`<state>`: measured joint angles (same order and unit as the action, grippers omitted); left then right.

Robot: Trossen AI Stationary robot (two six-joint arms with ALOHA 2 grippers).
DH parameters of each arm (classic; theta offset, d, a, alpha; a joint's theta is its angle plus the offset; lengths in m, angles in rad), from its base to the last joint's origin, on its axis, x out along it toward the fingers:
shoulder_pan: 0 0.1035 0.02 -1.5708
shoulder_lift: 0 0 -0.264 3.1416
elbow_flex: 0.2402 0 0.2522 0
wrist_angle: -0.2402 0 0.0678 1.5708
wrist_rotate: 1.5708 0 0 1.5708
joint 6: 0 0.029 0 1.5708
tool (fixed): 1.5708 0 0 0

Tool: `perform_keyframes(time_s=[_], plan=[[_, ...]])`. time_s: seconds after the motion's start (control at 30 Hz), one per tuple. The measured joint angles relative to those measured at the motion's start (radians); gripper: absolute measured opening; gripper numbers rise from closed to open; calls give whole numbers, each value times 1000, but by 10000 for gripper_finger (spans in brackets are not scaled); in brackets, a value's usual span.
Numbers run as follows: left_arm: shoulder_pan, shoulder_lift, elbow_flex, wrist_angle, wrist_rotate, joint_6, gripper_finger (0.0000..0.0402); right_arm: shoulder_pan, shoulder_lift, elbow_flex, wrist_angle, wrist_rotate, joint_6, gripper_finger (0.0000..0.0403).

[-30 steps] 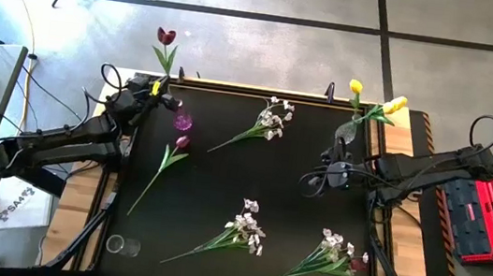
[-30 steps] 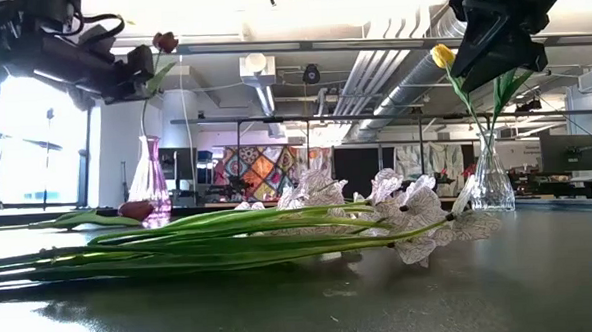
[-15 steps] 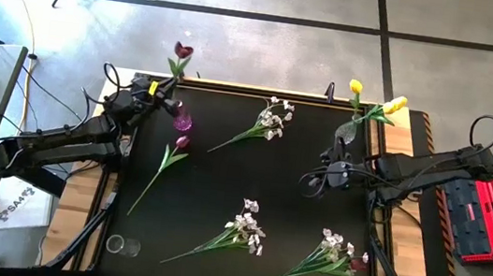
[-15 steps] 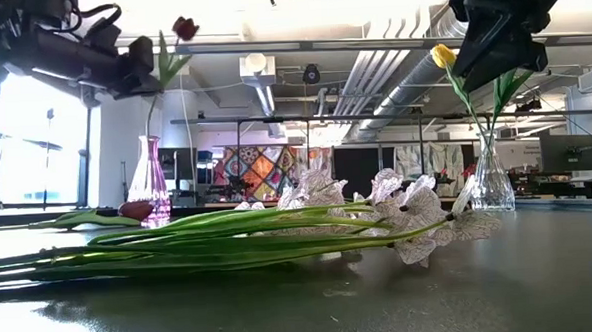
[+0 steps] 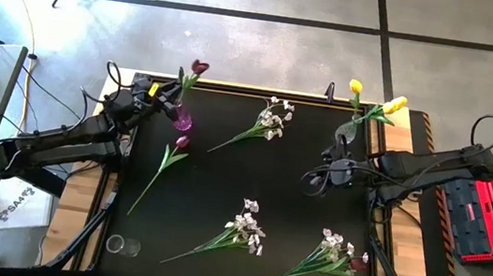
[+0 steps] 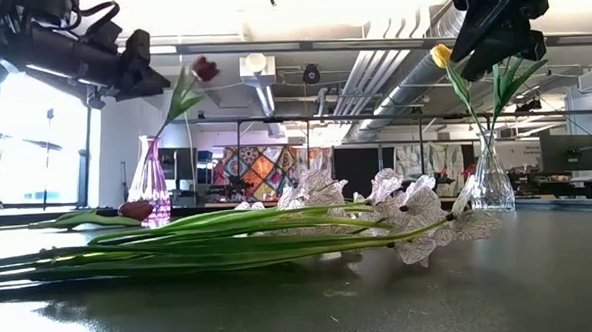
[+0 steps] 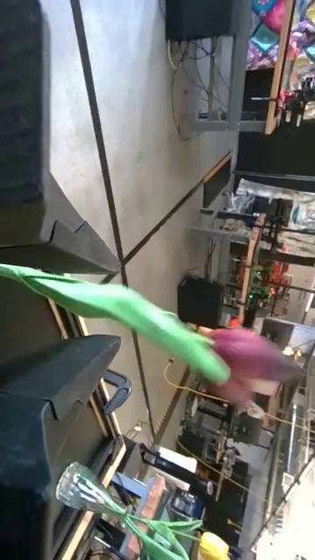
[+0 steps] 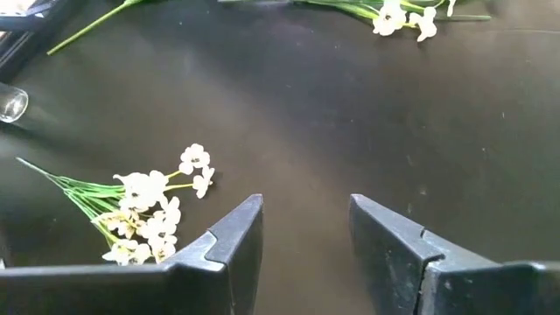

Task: Sort flowers into vase by color
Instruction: Put the top red tulip into the purple flower vase

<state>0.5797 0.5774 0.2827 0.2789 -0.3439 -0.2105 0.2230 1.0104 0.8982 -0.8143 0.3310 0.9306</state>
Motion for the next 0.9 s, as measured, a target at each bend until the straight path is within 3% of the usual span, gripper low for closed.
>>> perform_keyframes(time_s=[0.1, 0.3, 0.53, 0.9], plan=[[0, -30, 46, -94, 14, -21, 120, 0, -6, 0, -1, -3, 3, 158], [0, -83, 149, -355, 148, 18, 121, 0, -16, 0, 3, -3, 1, 158], [-9, -134, 249, -650, 253, -58, 120, 0, -18, 0, 2, -2, -28, 158], [-155, -125, 395, -862, 257, -140, 119, 0, -18, 0, 2, -2, -77, 158]])
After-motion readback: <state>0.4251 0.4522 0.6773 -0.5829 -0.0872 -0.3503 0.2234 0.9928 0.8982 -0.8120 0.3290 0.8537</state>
